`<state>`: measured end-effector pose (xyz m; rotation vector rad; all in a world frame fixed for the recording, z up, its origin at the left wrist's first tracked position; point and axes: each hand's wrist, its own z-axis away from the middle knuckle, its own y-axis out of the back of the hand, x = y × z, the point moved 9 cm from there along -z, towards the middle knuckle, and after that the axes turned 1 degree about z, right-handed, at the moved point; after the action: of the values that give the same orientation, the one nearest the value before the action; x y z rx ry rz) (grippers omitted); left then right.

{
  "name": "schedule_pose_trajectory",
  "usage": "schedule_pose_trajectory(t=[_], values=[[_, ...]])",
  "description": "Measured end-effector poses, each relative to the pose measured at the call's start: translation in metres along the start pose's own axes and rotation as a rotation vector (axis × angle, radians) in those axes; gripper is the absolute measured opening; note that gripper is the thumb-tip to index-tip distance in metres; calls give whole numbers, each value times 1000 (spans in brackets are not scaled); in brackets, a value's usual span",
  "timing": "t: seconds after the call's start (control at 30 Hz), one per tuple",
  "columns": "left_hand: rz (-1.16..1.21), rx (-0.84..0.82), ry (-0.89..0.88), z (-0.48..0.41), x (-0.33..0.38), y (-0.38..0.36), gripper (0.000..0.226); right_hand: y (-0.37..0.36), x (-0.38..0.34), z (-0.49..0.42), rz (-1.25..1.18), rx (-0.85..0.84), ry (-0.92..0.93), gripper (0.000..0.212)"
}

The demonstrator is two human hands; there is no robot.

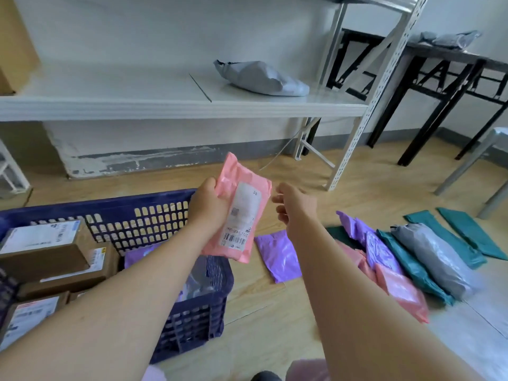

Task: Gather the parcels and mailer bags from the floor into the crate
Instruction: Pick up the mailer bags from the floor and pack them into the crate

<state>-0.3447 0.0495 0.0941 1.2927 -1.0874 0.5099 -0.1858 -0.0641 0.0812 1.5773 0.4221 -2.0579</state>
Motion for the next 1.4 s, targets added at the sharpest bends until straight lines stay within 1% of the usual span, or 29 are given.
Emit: schedule_pose_trajectory(t=[0.03,0.13,0.3,0.37,0.4,0.5,0.63,0.73,0.8,0.93,0.97,1.03,1.1,1.13,1.17,1.2,1.27,1.33,1.37,1.4], values=[[46,20,58,0,-8,10,9,-2,5,0,68,7,24,15],[184,50,175,-2,-31,38,12,-14,17,1,272,9,87,10],[170,37,192,-8,-48,74,8,-47,13,3,496,-32,188,8],[93,38,164,-11,-53,85,8,-61,10,8,570,-60,232,21],[31,34,136,-12,-54,87,11,-65,8,12,613,-67,260,26],[-142,13,47,-14,-57,94,13,-86,1,28,706,-110,371,38],[-352,-57,-58,-12,-56,84,23,-121,-2,52,798,-253,505,50],[-424,-98,-107,-12,-55,76,29,-137,5,60,783,-311,500,59],[-461,-110,-113,-12,-60,73,31,-140,10,58,767,-288,461,53],[-509,-81,-138,-16,-68,73,36,-139,20,48,808,-230,394,17],[-525,-78,-154,-17,-69,73,36,-140,21,47,830,-229,388,13],[-572,-73,-189,-19,-67,73,36,-144,25,43,870,-240,380,18],[-589,-16,-217,-21,-64,77,30,-147,28,40,882,-235,373,25],[-585,40,-217,-22,-62,81,27,-148,29,39,877,-225,365,26],[-570,106,-199,-22,-63,87,30,-148,30,37,868,-215,354,27],[-537,181,-168,-22,-63,95,38,-147,32,35,857,-208,328,27],[-398,345,-62,-21,-70,113,54,-145,39,29,818,-202,259,28],[-236,476,75,-19,-84,130,63,-143,47,22,726,-191,168,31],[-155,506,156,-18,-96,135,67,-142,51,20,659,-186,128,33],[-62,502,255,-17,-108,136,71,-142,54,18,595,-185,95,35]])
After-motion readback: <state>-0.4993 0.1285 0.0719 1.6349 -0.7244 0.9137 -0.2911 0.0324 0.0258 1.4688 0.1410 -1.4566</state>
